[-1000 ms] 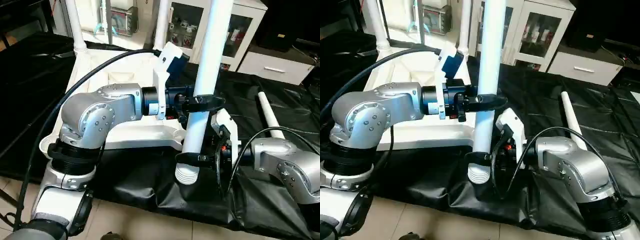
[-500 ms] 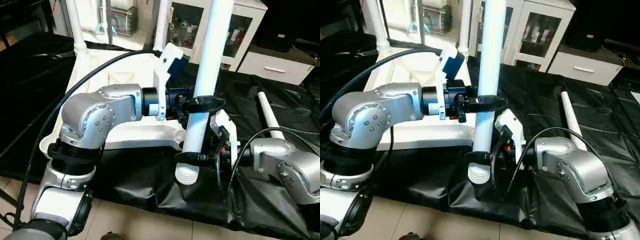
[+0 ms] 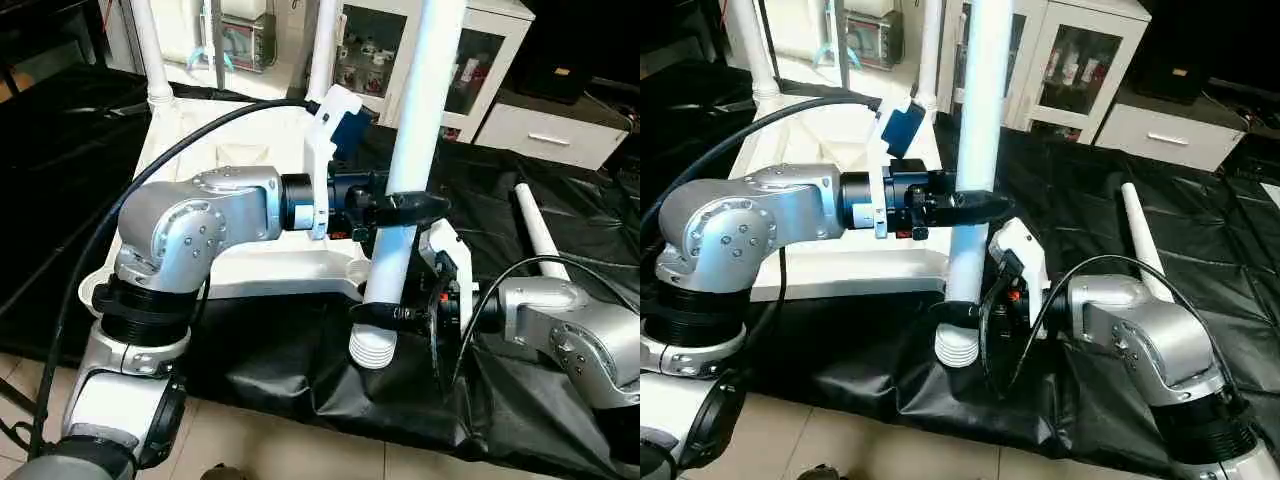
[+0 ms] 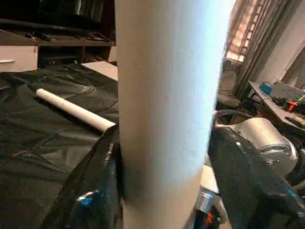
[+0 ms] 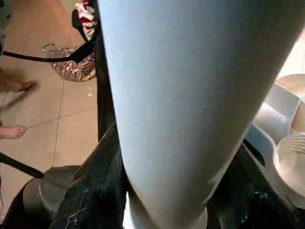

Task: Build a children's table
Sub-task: Pick table leg

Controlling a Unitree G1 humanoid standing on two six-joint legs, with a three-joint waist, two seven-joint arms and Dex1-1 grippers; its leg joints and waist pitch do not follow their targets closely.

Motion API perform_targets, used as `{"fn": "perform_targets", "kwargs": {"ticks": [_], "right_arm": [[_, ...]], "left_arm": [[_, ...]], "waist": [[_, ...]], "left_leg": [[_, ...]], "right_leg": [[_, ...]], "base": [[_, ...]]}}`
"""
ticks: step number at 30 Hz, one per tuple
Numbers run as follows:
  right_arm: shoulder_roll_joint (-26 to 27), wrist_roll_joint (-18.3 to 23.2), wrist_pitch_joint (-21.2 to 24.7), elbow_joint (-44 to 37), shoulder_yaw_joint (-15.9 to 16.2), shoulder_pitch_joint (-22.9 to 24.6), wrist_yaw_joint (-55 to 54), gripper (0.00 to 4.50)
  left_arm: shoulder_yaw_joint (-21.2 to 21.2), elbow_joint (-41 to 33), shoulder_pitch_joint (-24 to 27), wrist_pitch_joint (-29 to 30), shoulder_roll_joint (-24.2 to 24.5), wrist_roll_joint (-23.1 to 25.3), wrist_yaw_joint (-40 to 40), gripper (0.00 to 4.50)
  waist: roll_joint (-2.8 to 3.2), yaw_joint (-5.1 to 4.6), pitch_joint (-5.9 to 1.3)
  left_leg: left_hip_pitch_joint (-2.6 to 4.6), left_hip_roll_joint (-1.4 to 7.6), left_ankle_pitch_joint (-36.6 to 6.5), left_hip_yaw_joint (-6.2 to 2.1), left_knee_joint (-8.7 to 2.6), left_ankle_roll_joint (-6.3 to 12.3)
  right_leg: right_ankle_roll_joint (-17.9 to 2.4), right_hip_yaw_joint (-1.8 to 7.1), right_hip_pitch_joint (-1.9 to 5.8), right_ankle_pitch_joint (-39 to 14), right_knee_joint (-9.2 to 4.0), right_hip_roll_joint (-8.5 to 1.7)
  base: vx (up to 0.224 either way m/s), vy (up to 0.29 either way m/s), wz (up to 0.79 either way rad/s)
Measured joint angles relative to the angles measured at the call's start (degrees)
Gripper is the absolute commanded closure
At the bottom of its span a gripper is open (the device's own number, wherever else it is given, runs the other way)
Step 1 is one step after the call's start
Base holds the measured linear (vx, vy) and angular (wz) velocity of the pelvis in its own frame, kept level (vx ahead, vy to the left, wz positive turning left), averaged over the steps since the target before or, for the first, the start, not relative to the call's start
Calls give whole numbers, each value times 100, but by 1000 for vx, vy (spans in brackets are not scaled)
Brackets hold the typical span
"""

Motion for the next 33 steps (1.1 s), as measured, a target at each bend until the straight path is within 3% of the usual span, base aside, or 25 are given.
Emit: {"fn": "perform_targets", "kwargs": {"ticks": [6,10,13,18,21,25,27,33], "right_arm": [[-105,270,78,-2,-596,-4,-23,264],[-355,297,36,4,-1068,-2,-190,264],[-474,84,-88,63,-1357,35,-438,264],[-202,-704,-946,491,-1375,137,-1256,264],[-62,-963,-1222,715,-1349,132,-1590,264],[306,-1167,-1355,818,-1232,124,-2011,264],[437,-1161,-1364,799,-1108,170,-2012,264],[496,-903,-1137,612,-998,516,-1689,264]], "left_arm": [[282,51,0,102,-20,-110,116,98],[618,318,93,-460,113,144,348,77],[811,396,345,-801,413,384,358,77],[-161,547,908,-2099,1172,1600,5,77],[-720,753,1076,-2593,1264,2031,-198,77],[-1507,1420,1187,-3521,1025,2738,-376,77],[-1712,1696,1220,-3686,901,2850,-462,60],[-1810,2545,1195,-4122,843,3082,-802,5]], "waist": [[2,3,-1],[8,-1,1],[9,-26,0],[10,-13,0],[10,9,1],[10,-22,1],[11,-39,1],[13,-69,3]], "left_leg": [[2,0,0,0,1,0],[3,-1,0,-1,1,0],[7,-1,0,-1,-1,-1],[8,0,1,-2,-1,-2],[25,0,3,-1,0,-4],[32,-1,3,2,-3,-5],[31,0,4,2,-3,-6],[36,0,4,2,-10,-6]], "right_leg": [[-1,0,2,1,0,0],[-2,-1,1,1,1,0],[-1,-1,2,1,0,5],[26,0,-3,-15,-3,4],[4,5,3,-2,-1,1],[3,9,4,-1,1,1],[4,9,-2,-2,6,4],[4,11,0,-3,4,5]], "base": [[0,0,0],[0,0,0],[0,0,0],[0,0,0],[0,0,0],[0,0,0],[0,0,0],[0,0,0]]}}
